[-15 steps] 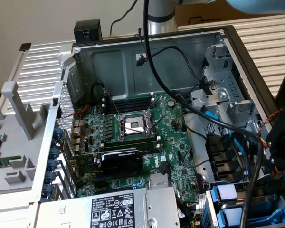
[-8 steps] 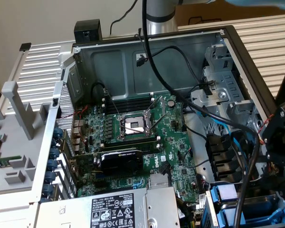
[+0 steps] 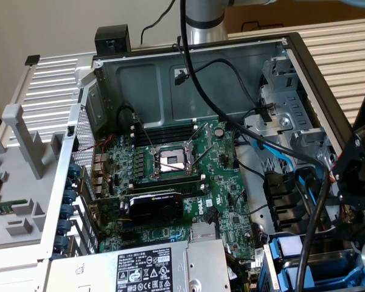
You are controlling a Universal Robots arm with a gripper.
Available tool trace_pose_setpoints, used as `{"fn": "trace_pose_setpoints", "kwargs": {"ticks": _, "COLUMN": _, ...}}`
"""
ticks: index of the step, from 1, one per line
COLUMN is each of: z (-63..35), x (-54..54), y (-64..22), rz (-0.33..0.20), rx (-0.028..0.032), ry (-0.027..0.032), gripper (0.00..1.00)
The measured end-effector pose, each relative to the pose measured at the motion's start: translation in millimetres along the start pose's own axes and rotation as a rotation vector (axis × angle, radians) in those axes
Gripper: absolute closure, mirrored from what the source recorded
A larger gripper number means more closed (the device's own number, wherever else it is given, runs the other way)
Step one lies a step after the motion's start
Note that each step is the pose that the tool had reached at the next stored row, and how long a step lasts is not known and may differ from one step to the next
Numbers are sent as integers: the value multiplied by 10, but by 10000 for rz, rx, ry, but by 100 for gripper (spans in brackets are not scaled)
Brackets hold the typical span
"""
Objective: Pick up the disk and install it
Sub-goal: 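Insert the first disk wire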
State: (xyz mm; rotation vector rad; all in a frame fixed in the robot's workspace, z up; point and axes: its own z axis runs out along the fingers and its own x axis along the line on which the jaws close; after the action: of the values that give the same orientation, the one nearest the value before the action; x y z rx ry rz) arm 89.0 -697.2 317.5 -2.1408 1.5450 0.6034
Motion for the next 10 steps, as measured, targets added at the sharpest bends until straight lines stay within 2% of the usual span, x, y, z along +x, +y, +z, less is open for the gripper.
{"fn": "trace_pose_setpoints", "kwargs": {"ticks": 10, "z": 10, "x": 4, "y": -9, "rz": -1, "rx": 1, "ry": -4, "gripper": 62}}
